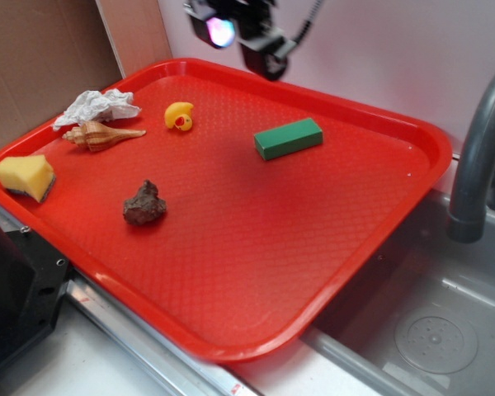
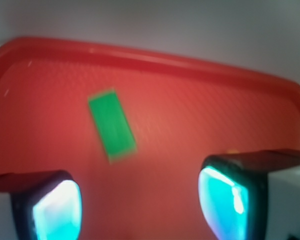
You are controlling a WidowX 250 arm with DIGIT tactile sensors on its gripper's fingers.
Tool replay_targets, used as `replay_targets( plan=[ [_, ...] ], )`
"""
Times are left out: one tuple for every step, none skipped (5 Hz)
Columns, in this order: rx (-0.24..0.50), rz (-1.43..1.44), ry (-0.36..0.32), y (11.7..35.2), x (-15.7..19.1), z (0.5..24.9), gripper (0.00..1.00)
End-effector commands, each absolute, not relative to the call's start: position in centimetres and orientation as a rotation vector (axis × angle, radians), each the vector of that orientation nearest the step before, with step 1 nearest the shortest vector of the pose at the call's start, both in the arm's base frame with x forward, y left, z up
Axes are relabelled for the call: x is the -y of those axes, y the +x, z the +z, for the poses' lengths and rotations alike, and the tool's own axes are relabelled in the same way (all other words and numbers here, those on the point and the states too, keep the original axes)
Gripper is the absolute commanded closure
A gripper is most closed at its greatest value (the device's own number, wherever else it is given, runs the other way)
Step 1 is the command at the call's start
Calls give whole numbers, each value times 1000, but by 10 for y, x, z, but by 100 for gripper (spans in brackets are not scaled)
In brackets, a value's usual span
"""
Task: Grab the green block.
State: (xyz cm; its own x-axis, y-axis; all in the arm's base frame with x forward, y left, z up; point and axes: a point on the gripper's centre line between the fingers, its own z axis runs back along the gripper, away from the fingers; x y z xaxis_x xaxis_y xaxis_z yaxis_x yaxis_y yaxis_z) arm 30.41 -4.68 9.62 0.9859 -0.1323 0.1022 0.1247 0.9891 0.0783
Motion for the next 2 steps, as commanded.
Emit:
replay_targets(
  plan=[
    [78,-219,24,319,53,54,0],
    [30,-263,3,305,52,35,0]
  ],
)
